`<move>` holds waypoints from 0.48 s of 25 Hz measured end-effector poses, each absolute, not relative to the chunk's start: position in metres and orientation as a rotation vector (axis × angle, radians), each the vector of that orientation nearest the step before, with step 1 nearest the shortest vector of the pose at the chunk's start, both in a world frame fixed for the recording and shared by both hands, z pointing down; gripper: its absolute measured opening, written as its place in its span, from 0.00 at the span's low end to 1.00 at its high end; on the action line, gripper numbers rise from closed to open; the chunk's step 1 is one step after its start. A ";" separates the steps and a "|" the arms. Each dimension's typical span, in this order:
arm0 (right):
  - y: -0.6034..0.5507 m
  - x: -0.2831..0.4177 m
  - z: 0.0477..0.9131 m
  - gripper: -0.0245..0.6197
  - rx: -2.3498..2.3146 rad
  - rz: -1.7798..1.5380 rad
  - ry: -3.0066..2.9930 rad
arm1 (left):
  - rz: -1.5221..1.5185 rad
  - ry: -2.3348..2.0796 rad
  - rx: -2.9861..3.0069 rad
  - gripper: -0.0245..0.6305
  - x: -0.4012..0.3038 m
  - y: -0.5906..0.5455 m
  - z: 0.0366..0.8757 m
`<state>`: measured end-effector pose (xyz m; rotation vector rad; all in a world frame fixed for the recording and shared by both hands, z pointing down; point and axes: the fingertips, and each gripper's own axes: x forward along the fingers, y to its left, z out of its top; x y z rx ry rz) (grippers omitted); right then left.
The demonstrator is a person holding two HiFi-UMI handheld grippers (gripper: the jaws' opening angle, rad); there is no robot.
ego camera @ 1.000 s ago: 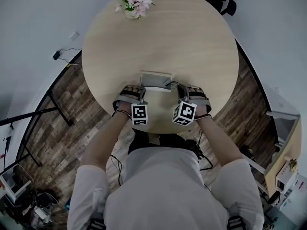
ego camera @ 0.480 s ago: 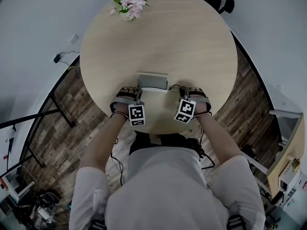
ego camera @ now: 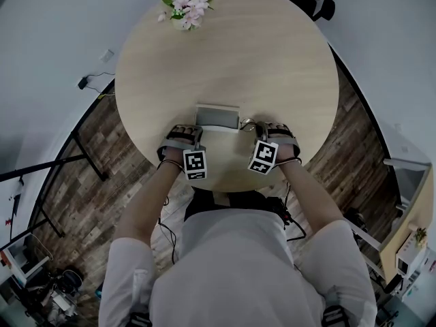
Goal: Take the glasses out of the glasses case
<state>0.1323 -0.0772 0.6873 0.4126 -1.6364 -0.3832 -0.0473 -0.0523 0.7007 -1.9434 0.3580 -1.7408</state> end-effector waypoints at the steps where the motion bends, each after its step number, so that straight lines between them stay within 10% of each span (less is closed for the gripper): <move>1: -0.078 0.132 0.686 0.07 0.415 -0.391 -1.638 | -1.741 0.358 -1.945 0.05 -0.047 -0.052 0.701; 12: -0.077 0.093 0.665 0.07 0.427 -0.466 -1.682 | -1.711 0.336 -1.959 0.05 -0.047 -0.052 0.700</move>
